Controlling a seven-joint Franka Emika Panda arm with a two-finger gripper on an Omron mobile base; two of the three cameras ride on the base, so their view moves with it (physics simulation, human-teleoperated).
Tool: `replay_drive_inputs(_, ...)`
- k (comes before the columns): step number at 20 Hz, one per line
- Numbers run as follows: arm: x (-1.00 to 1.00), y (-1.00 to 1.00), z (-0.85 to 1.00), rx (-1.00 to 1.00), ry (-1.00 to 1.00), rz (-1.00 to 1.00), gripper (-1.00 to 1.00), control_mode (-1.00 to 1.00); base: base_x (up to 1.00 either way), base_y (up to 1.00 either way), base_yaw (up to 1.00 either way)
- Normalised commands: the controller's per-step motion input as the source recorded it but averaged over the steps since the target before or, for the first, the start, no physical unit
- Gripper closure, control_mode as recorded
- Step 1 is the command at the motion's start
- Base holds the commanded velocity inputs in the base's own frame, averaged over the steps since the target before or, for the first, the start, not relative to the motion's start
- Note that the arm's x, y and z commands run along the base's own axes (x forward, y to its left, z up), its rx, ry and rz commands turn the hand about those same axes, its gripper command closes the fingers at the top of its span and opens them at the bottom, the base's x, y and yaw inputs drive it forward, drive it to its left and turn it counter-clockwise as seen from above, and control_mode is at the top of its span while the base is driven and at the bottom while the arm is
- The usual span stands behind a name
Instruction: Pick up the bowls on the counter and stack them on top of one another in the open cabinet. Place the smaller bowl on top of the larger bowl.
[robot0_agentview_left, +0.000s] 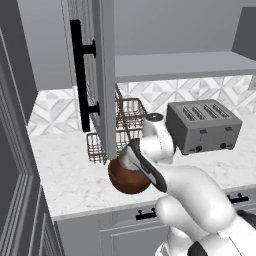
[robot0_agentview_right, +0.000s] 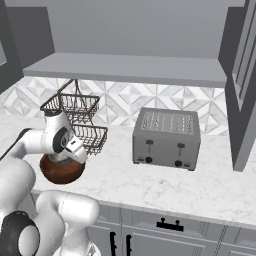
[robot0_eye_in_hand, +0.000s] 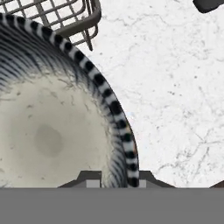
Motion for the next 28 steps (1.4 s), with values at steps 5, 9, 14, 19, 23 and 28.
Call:
replay_drive_inputs(5, 0.31, 0.45, -0.10, -0.02, 0.01, 0.02, 1.00, -1.00, 0.00, 0.00, 0.00)
replay_drive_inputs(9, 0.03, 0.09, -0.46, -0.01, 0.00, 0.00, 1.00, -1.00, 0.00, 0.00, 0.00)
replay_drive_inputs(14, 0.00, 0.01, -0.28, 0.00, 0.00, 0.00, 1.00, -1.00, 0.00, 0.00, 0.00)
replay_drive_inputs(19, 0.00, 0.00, -0.04, 0.00, 0.00, 0.00, -1.00, -1.00, 0.00, 0.00, 0.00)
replay_drive_inputs(23, 0.00, 0.00, 0.60, 0.01, -0.01, 0.00, -1.00, -1.00, 0.00, 0.00, 0.00)
replay_drive_inputs(28, -0.21, -0.17, 0.25, 0.01, 0.00, 0.00, -1.00, -1.00, 0.00, 0.00, 0.00)
